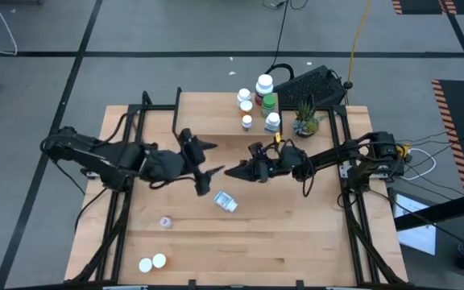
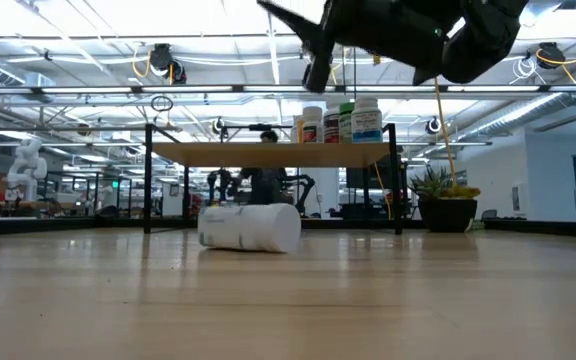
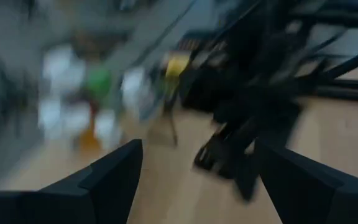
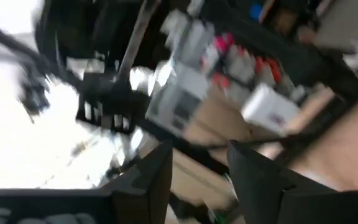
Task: Pick and place medicine bottles onto shelf by color
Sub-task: Put the white medicine bottle on the shelf
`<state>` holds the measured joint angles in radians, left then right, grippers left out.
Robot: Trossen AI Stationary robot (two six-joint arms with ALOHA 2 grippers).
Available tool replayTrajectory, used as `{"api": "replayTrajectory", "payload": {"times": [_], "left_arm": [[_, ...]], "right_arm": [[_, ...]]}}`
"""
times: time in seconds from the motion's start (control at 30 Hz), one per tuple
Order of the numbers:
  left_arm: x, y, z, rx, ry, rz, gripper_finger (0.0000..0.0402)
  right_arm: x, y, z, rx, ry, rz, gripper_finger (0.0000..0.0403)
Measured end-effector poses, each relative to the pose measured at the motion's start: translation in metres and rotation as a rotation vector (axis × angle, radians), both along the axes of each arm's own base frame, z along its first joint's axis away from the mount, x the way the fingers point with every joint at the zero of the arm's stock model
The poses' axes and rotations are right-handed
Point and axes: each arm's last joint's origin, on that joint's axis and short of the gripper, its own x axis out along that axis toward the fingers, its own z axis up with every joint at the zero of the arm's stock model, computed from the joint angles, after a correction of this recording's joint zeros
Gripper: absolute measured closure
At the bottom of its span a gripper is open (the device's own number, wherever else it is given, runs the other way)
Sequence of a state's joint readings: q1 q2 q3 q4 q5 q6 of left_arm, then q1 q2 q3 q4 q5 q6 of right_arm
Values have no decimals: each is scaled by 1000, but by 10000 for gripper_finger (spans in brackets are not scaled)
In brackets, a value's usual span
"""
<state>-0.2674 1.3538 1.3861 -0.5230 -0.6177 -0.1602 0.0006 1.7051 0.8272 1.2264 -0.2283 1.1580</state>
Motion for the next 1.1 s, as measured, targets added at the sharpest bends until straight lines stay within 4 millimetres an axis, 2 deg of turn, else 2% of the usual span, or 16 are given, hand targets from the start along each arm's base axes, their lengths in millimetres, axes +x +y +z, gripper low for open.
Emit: {"api": "replayTrajectory", "payload": {"times": [0.1, 0.2, 0.33, 0.43, 0.53, 0.6, 0.67, 0.83, 0.97, 1.1], "left_arm": [[-1, 10, -35, -214, 92, 83, 91], [0, 11, -66, -331, 168, 65, 91], [-5, 5, -98, -289, 280, -26, 91], [-8, 3, -118, -265, 324, -65, 91], [-8, 2, -134, -247, 338, -136, 91], [3, 2, -139, -244, 334, -269, 91], [13, 2, -143, -242, 399, -343, 91], [38, 14, -158, -236, 644, -314, 91], [55, 22, -171, -240, 730, -375, 91], [62, 29, -180, -191, 771, -436, 92]], "right_arm": [[2, 2, -11, -103, 97, 82, 261], [2, 15, -29, -246, 231, 143, 259], [-1, 29, -42, -386, 309, 197, 251], [-4, 39, -40, -510, 276, 213, 244], [-10, 45, -31, -599, 274, 150, 236], [-15, 45, -23, -659, 289, 86, 230], [-23, 45, -11, -744, 295, 43, 224], [-52, 47, 11, -1012, 384, -33, 206], [-72, 49, 16, -1149, 470, -35, 186], [-82, 53, 11, -1172, 558, 23, 163]]}}
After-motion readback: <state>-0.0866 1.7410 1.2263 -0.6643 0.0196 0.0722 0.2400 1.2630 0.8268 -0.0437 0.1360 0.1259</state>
